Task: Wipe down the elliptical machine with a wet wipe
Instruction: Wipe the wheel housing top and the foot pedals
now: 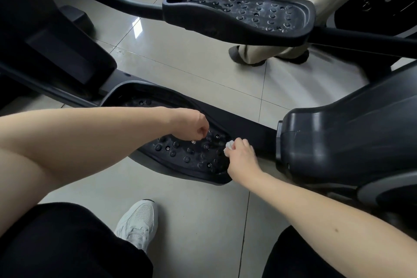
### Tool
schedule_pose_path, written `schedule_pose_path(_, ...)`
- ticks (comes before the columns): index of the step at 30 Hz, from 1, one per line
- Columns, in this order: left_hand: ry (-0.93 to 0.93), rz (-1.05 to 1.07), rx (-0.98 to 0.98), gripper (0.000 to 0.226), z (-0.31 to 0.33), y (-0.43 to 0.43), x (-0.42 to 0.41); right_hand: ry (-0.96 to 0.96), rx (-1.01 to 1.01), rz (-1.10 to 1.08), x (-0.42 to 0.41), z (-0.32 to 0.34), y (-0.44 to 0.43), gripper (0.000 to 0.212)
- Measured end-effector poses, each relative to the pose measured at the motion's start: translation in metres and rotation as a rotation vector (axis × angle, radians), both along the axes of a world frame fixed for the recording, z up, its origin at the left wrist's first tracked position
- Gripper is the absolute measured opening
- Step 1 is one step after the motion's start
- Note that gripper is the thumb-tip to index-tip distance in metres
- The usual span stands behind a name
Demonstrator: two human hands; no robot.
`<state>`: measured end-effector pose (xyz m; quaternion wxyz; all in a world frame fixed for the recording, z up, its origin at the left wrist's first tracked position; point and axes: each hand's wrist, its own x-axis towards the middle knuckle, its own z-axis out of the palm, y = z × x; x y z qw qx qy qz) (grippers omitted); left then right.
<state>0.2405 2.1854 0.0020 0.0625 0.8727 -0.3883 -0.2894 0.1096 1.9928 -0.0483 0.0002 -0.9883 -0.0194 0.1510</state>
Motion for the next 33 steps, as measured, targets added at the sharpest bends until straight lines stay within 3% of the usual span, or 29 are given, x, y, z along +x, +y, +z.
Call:
schedule_pose_path(5,0.003,0.012,0.011,0.025,0.004,-0.001,-0.001,0.221,0.35,0.071,-0.024,0.012,-0.011,0.035)
schedule_pose_path(7,-0.002,0.026,0.012,0.025,0.003,-0.001,0.0,0.277,0.563,-0.106,-0.008,0.025,-0.014,0.036)
schedule_pose_path(10,-0.013,0.042,0.033,0.024,0.001,0.003,0.001,0.08,0.755,-0.425,0.02,0.024,-0.016,0.026)
schedule_pose_path(13,-0.011,0.057,0.048,0.025,0.0,0.009,0.003,-0.081,0.55,-0.383,0.029,-0.002,-0.017,0.027)
schedule_pose_path(18,-0.011,0.074,0.039,0.026,-0.003,0.015,0.006,-0.132,0.331,-0.18,0.009,-0.026,-0.01,0.022)
schedule_pose_path(23,-0.019,0.066,0.048,0.026,-0.005,0.018,0.007,0.099,0.341,0.008,-0.026,0.008,0.003,0.027)
schedule_pose_path(25,-0.021,0.071,0.06,0.027,-0.006,0.021,0.008,0.169,0.433,-0.115,-0.011,0.025,0.003,0.025)
schedule_pose_path(28,-0.033,0.087,0.055,0.029,-0.004,0.022,0.011,-0.006,0.59,-0.325,0.033,0.023,0.003,0.021)
schedule_pose_path(31,-0.035,0.087,0.038,0.029,0.0,0.021,0.011,-0.022,0.547,-0.35,0.059,0.005,0.014,0.017)
schedule_pose_path(33,-0.026,0.089,0.036,0.029,0.0,0.021,0.01,0.002,0.418,-0.265,0.059,-0.012,0.017,0.021)
